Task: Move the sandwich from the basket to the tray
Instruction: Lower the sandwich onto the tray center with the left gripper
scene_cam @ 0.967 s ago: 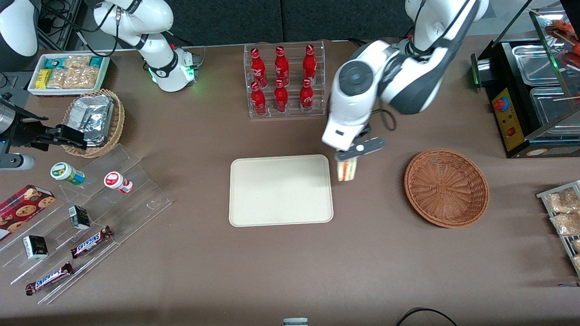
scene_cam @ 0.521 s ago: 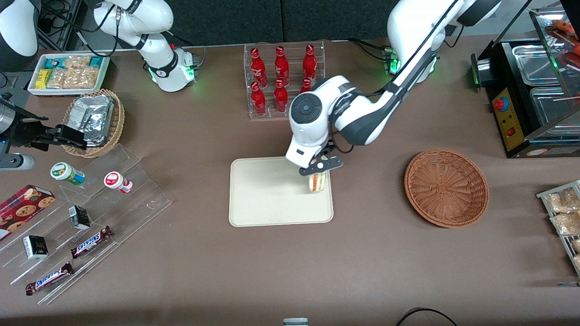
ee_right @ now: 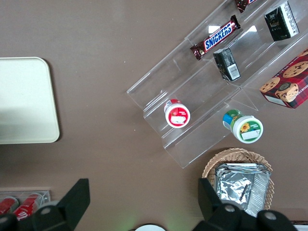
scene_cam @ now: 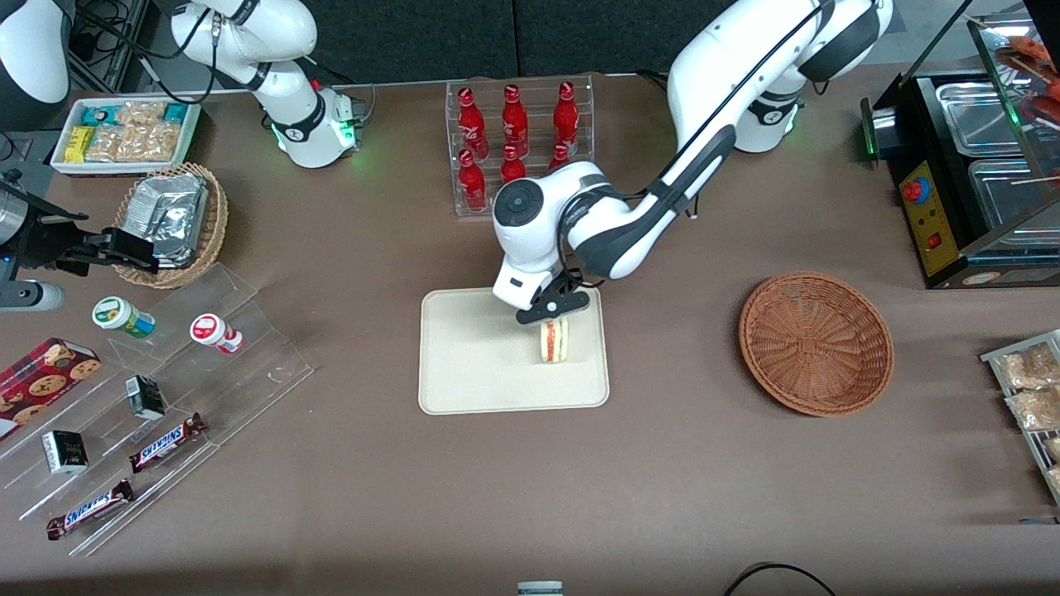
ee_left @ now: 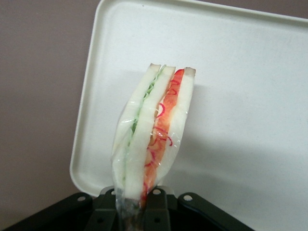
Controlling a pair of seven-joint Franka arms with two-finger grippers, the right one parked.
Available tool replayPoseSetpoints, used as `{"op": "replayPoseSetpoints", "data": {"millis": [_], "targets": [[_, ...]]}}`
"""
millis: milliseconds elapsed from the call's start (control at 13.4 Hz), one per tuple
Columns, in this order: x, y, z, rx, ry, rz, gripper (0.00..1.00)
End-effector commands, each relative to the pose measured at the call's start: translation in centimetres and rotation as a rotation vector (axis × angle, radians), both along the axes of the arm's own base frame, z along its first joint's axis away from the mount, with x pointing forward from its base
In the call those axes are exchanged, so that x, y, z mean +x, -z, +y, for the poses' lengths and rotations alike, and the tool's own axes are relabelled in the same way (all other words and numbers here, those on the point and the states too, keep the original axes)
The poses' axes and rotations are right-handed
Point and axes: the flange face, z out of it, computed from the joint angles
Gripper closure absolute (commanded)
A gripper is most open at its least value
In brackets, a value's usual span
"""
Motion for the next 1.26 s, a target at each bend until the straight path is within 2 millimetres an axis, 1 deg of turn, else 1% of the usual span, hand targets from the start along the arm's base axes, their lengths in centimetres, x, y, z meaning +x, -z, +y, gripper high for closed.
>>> {"op": "replayPoseSetpoints", "data": {"millis": [0, 74, 149, 223, 298, 372, 521, 669, 744, 818, 1041, 1190], "targets": [[0.7, 1.3, -1.5, 0.002, -0.03, -0.028, 0.97], [0.5, 1.7, -1.8, 0.007, -0.022, -0.031, 0.96], [0.3, 2.2, -2.0, 0.013, -0.017, -0.033, 0.91], [0.2, 2.6, -2.0, 0.016, -0.016, -0.03, 0.82], [0.4, 3.0, -1.8, 0.022, -0.017, -0.027, 0.56], [0.5, 3.1, -1.7, 0.023, -0.016, -0.029, 0.01], [0.8, 2.5, -1.7, 0.015, -0.027, -0.035, 0.0], [1.4, 1.1, -1.7, 0.006, -0.039, -0.046, 0.0], [1.9, 0.1, -1.6, 0.002, -0.051, -0.054, 0.0], [2.3, -1.3, -1.3, 0.022, -0.063, -0.06, 0.0], [3.5, -6.9, 0.0, 0.07, -0.108, -0.081, 0.0], [3.9, -11.3, 1.0, 0.07, -0.155, -0.07, 0.0]]}}
